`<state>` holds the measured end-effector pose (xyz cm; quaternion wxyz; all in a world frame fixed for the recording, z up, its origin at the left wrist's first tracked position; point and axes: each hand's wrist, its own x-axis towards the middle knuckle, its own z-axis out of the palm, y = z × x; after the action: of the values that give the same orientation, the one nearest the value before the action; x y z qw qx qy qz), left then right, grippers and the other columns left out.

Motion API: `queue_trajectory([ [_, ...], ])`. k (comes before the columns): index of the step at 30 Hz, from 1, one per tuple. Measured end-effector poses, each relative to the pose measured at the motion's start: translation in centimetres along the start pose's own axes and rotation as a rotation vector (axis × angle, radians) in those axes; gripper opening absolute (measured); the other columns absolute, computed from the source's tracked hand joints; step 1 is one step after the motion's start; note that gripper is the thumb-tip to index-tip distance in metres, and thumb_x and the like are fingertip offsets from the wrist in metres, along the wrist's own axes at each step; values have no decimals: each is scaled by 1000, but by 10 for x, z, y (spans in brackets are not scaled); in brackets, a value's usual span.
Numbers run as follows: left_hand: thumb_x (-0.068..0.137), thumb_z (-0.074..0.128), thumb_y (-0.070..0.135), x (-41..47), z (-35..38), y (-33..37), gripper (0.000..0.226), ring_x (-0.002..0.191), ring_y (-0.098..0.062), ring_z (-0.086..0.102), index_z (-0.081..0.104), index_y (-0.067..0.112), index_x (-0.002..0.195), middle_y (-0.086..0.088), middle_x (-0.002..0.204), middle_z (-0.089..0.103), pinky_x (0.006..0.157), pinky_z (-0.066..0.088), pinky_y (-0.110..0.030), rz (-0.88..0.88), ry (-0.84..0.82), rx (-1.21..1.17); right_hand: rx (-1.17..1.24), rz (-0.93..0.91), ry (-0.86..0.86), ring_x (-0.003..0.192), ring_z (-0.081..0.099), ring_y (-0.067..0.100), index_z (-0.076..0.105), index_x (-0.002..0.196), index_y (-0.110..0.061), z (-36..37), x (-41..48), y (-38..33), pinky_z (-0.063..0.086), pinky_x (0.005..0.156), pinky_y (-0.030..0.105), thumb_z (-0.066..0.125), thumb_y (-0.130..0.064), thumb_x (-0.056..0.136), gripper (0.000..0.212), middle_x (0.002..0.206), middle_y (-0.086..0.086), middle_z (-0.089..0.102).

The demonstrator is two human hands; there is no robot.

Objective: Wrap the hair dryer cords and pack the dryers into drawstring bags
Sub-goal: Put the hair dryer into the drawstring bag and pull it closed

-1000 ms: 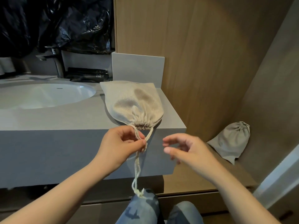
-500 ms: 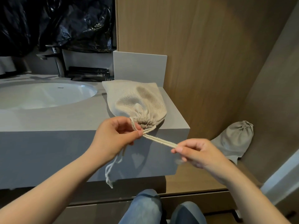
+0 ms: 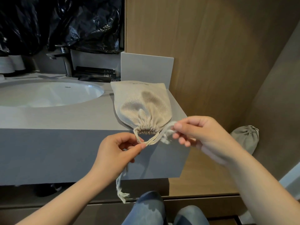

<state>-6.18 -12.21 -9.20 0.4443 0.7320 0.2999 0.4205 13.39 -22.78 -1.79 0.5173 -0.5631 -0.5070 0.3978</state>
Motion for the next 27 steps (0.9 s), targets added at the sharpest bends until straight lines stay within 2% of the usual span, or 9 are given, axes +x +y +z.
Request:
queue_trajectory([
  [2, 77, 78, 12, 3, -1, 0, 3, 52, -14, 59, 77, 15, 78, -10, 62, 68, 51, 51, -19, -7, -9, -25, 139, 75, -4, 61, 61, 7, 75, 92, -2, 14, 14, 0, 51, 55, 13, 67, -17, 82, 20, 75, 7, 70],
  [4, 77, 79, 13, 4, -2, -1, 3, 52, -14, 60, 77, 16, 77, -10, 62, 69, 51, 51, -19, -8, -11, -35, 113, 92, 34, 64, 63, 9, 75, 94, -1, 24, 26, 5, 52, 58, 14, 67, -14, 85, 18, 79, 9, 72],
  [9, 75, 79, 13, 6, -4, -5, 3, 57, -20, 65, 77, 15, 76, -8, 62, 70, 51, 51, -20, -11, -1, -84, -206, -2, 152, 51, 57, 3, 78, 81, -9, 40, 36, 17, 44, 50, 10, 74, -17, 82, 9, 61, -4, 69],
  [11, 75, 79, 13, 8, -5, -5, 3, 58, -17, 67, 77, 15, 77, -7, 63, 70, 52, 52, -20, -11, -14, -103, -397, -56, 247, 55, 59, 1, 79, 74, -19, 45, 37, 20, 43, 50, 9, 80, -25, 75, 7, 61, -7, 70],
  [15, 75, 79, 10, 17, -8, -1, 3, 57, -16, 65, 76, 10, 76, -10, 64, 71, 52, 52, -21, -21, -39, -147, -592, -106, 406, 50, 52, 0, 67, 62, -21, 41, 40, 22, 40, 46, 11, 86, -38, 65, 26, 55, -8, 62],
  [19, 76, 78, 11, 28, -11, 3, 4, 58, -20, 65, 76, 9, 77, -10, 65, 72, 54, 54, -24, 10, -66, -130, -523, -90, 355, 50, 52, 4, 67, 65, -21, 29, 35, 24, 44, 51, 18, 74, -47, 74, 28, 57, -5, 61],
  [21, 76, 78, 11, 33, -13, 4, 5, 57, -20, 64, 76, 6, 78, -12, 65, 71, 53, 54, -24, 20, -71, -134, -507, -27, 296, 56, 56, 13, 71, 70, -24, 22, 28, 28, 47, 56, 24, 69, -48, 78, 26, 64, 0, 66],
  [24, 76, 77, 8, 38, -13, 7, 5, 56, -17, 62, 75, 3, 78, -14, 65, 70, 51, 52, -22, 29, -95, -147, -433, 145, 110, 70, 66, 10, 74, 86, -28, 27, 20, 37, 50, 57, 18, 71, -41, 80, 15, 75, -6, 72],
  [27, 77, 76, 6, 43, -11, 10, 3, 54, -14, 61, 74, 3, 76, -12, 63, 69, 50, 51, -20, 21, -105, -161, -315, 176, 116, 78, 70, 9, 74, 94, -27, 38, 22, 46, 51, 59, 16, 73, -34, 82, 14, 84, -7, 74],
])
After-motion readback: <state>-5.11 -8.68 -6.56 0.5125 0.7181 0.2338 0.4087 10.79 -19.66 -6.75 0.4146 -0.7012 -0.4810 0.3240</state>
